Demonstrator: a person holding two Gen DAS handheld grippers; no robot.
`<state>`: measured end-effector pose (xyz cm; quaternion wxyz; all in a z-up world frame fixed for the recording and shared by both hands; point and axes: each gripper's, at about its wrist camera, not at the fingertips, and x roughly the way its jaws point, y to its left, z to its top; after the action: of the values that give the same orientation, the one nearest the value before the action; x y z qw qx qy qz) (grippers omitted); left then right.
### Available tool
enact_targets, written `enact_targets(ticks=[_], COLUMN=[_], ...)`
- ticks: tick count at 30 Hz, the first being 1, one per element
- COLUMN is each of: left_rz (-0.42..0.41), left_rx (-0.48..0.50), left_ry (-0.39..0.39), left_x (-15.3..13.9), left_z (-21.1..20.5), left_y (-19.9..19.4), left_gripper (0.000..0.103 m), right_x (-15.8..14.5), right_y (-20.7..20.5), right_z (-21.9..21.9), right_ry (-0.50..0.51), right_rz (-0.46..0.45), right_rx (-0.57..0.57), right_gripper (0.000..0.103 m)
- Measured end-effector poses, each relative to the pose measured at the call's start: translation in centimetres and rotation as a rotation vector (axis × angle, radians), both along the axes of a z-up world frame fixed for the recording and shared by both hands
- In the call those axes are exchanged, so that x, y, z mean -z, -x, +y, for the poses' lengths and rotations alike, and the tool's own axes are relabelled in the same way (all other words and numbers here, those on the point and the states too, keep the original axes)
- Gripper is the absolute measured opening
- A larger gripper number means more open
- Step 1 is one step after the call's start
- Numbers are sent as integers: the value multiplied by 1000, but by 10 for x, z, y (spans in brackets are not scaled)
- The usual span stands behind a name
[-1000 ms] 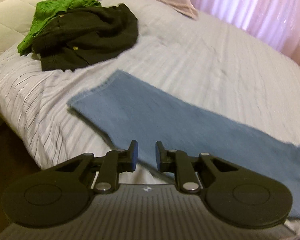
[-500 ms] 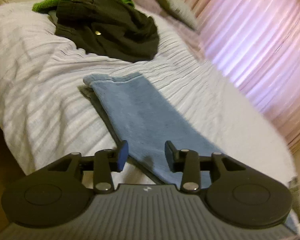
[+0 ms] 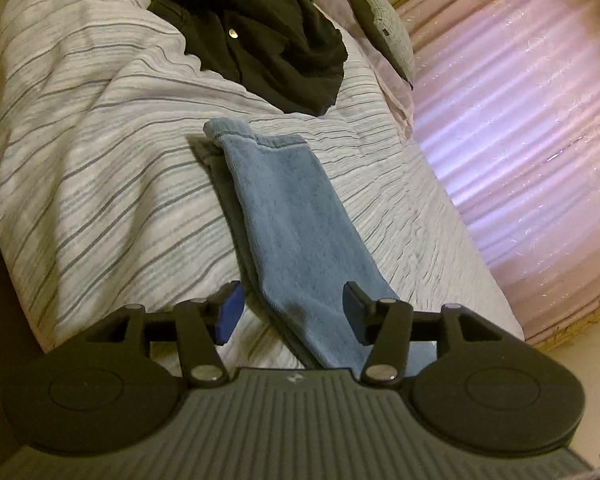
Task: Fold clothes
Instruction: 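Grasp the jeans leg hem with the left gripper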
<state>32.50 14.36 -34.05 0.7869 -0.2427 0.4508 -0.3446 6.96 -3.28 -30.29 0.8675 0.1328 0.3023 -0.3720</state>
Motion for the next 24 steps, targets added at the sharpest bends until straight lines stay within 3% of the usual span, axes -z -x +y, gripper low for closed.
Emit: enact_targets(ticks=[5, 11, 18, 21, 22, 23, 24], left_rz=[-2, 18, -18, -38, -52, -73, -94], left_rx=[4, -33, -34, -47, -45, -33, -21], left_ry=[15, 73, 46, 52, 50, 42, 34], left_x=[11, 19, 26, 23, 21, 18, 14], left_z=[3, 11, -1, -4, -5, -7, -9], left_y=[-6, -23, -20, -22, -23, -23, -23], left_gripper=[50, 50, 45, 34, 15, 7, 7], right_x=[32, 41, 44, 45, 47, 49, 51], right_y=[-33, -34, -33, -33, -34, -35, -36], right_z=[5, 4, 8, 10, 10, 10, 10], right_ry=[12, 3, 4, 8, 10, 10, 11], right_rz=[100, 74, 74, 78, 80, 84, 87], right_rx=[60, 66, 60, 60, 61, 61, 61], right_gripper=[102, 102, 102, 102, 103, 103, 103])
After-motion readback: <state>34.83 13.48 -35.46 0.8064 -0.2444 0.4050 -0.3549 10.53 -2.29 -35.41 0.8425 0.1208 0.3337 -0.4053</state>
